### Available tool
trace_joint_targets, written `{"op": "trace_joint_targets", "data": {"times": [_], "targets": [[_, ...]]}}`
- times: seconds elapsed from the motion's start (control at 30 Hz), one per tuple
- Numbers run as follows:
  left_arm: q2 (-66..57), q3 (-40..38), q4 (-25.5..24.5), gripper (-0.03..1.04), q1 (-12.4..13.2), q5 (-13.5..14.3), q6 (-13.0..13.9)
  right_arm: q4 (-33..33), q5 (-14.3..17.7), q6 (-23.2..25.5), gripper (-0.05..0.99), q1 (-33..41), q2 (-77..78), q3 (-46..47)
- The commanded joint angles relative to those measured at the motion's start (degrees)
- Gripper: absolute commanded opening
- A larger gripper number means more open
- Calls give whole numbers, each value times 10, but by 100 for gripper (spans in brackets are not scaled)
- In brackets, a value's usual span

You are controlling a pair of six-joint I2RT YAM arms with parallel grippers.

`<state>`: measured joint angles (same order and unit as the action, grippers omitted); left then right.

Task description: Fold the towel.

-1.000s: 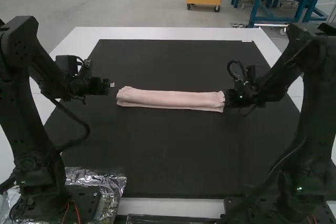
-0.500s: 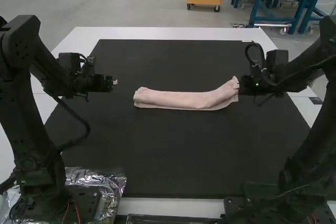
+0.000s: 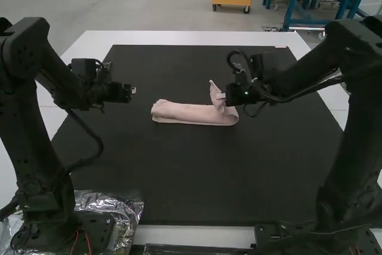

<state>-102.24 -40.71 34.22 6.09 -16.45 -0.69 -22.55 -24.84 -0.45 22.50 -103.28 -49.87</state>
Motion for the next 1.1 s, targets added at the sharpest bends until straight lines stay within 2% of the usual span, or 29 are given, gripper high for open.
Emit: {"op": "trace_joint_targets", "data": {"times": [0.0,0.53,0.93,1.07], "targets": [[32,4,18,97,-4,20,2,-13,12,25,-2,29,-19,-26],[35,51,88,97,-4,33,3,-13,14,33,-2,110,-127,-146],[35,57,88,97,-3,33,2,-9,16,41,-2,143,-198,-243],[35,57,88,97,-2,33,2,-7,3,67,0,153,-216,-264]]}}
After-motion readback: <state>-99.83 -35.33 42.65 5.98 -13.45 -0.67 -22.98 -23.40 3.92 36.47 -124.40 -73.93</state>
